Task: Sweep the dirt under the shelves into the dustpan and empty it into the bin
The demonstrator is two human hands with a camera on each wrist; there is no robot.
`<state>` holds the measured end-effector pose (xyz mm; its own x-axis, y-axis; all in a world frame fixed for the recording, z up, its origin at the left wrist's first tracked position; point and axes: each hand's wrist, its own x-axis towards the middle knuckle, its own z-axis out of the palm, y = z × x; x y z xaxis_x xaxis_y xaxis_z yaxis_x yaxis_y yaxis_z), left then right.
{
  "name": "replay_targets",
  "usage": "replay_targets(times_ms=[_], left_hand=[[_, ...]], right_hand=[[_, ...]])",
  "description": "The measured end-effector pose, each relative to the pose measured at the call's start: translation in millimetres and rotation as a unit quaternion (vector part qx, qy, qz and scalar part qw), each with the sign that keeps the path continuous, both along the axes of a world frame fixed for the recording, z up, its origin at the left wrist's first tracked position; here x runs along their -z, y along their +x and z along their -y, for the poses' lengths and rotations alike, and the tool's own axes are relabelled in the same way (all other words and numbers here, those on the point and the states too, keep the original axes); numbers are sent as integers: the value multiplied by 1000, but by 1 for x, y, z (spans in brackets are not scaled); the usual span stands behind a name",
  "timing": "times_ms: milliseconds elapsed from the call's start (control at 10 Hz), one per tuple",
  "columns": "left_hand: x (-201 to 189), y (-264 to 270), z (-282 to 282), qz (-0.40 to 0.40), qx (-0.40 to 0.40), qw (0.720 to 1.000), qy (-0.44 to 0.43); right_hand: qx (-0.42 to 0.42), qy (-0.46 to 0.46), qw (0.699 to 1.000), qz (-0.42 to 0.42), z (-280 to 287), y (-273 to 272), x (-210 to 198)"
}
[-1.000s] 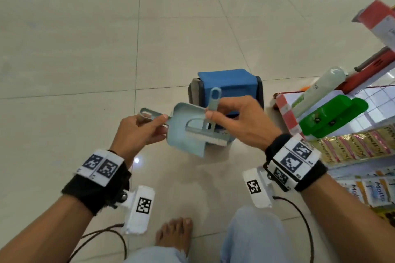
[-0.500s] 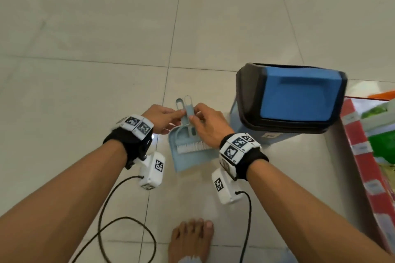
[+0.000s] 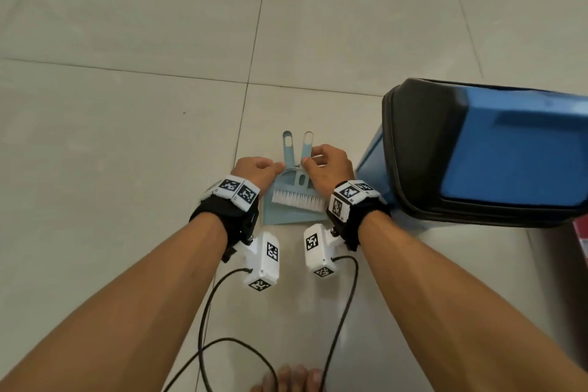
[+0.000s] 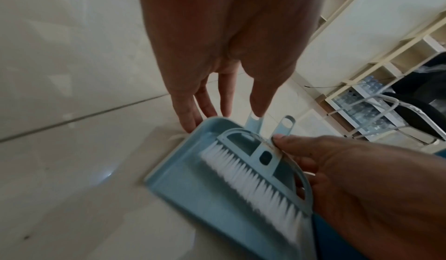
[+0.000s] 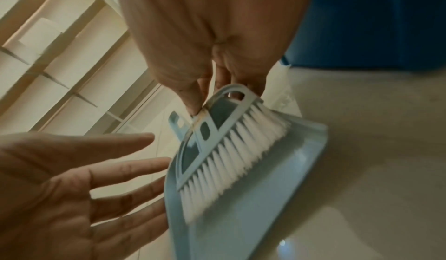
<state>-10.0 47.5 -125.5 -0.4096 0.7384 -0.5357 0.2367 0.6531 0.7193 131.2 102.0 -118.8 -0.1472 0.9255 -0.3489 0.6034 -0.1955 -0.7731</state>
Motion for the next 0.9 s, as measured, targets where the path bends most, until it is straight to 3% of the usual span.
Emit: replay_targets(times_ms=[100, 300, 500, 700, 900], left_hand=[[5, 2, -1, -2, -16, 1000, 12], [5, 0, 3, 49, -51, 997, 35], [-7, -1, 18, 4, -18, 1000, -9], [-67, -8, 49, -156, 107, 981, -43], [-172, -24, 66, -272, 182, 945, -18]], right_hand=[[41, 24, 999, -6, -5, -4, 10], [14, 52, 997, 62, -6, -5, 11], [-27, 23, 989, 142, 8, -1, -11], [-129, 27, 978, 159, 43, -4, -63], [-183, 80, 964, 179, 56, -12, -155]])
